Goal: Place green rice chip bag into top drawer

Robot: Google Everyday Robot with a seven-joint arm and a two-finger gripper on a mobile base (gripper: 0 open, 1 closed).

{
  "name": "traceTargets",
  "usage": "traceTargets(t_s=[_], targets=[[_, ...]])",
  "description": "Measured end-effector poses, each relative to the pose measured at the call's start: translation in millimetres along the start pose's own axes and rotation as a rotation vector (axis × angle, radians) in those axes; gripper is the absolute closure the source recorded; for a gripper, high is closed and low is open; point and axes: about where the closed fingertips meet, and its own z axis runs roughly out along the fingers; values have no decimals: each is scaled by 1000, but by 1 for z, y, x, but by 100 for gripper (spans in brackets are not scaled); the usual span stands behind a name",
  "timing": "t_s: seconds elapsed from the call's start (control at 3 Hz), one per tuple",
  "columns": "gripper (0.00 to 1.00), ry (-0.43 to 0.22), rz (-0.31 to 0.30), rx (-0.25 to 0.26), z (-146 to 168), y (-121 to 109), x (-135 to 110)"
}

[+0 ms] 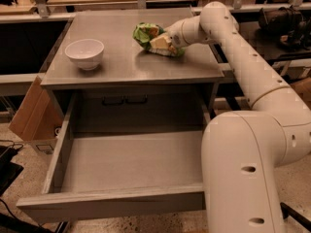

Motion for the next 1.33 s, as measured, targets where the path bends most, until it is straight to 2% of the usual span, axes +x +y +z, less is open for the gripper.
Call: traceTargets(t_s=[0.67,1.33], targets=[[97,0,0,0,0,0,0],[52,0,0,0,0,0,0]])
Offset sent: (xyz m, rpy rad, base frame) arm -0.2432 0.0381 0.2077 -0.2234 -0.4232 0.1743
